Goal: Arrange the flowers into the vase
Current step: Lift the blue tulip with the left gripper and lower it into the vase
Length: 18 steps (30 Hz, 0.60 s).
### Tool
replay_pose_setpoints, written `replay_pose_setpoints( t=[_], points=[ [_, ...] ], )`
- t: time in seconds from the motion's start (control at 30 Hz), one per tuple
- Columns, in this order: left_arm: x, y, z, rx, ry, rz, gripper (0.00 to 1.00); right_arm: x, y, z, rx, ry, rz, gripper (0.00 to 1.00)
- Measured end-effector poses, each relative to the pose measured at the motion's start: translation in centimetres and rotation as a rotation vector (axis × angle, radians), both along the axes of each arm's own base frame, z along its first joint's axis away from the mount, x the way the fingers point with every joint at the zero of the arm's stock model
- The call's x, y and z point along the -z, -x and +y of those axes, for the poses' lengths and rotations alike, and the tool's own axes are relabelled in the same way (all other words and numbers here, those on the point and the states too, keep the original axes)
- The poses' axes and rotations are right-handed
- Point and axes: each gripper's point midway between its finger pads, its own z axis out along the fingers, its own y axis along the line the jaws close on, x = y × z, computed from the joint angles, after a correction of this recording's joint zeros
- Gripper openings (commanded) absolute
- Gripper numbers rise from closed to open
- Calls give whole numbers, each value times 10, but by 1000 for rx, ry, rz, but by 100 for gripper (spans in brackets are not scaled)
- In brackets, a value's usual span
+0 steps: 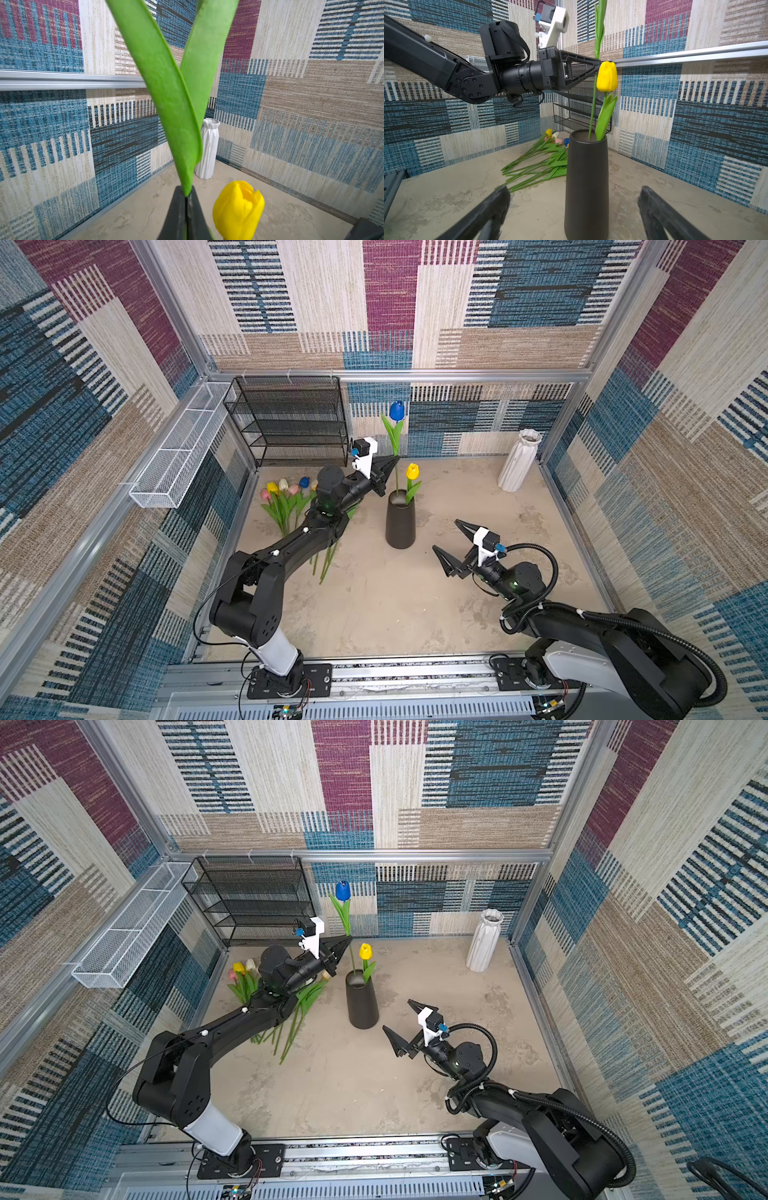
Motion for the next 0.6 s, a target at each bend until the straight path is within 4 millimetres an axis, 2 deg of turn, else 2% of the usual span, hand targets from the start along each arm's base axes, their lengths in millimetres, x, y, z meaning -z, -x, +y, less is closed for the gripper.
replay_pose_setpoints(
  t=[0.37,0.57,0.6],
  points=[
    [54,22,-6,26,-44,68,7,4,-1,2,-3,10,8,100],
    [58,27,-1,15,-98,96,32,6,-1,2,-7,13,13,100],
    [57,28,-1,13,-109,103,33,6,-1,2,-7,13,13,100]
  ],
)
